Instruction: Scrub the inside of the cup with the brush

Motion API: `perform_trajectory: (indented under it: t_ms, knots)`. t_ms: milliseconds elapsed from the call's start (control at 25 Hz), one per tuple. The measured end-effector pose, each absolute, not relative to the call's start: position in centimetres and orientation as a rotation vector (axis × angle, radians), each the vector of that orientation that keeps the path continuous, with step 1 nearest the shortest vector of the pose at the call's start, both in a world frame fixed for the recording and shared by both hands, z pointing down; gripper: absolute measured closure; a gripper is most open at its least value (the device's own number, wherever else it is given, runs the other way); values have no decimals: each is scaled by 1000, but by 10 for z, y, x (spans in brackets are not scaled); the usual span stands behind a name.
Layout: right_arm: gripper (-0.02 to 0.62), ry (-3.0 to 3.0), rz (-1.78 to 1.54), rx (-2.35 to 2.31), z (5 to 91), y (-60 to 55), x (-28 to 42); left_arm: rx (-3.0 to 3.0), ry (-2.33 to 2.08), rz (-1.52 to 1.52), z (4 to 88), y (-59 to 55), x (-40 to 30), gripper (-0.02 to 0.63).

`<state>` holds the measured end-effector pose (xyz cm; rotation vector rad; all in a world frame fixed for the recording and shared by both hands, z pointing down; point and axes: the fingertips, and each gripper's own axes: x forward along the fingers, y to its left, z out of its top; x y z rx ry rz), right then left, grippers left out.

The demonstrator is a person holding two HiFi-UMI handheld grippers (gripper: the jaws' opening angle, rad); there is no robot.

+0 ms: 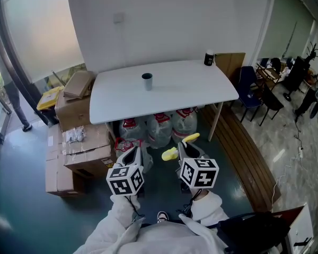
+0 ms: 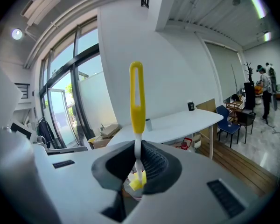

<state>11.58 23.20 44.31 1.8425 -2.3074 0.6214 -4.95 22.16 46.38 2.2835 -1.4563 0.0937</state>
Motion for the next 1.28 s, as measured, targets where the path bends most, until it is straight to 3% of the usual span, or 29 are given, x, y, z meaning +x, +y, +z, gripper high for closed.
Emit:
perform_trajectory:
  t_ms: [760, 1280]
  knots:
    - [511, -2264, 671, 1858, 467, 163, 143, 2271, -1436, 123, 486, 143, -30, 598]
    - [511, -2293, 604, 1853, 446, 40, 128, 2285, -1418, 64, 471, 13, -39, 598]
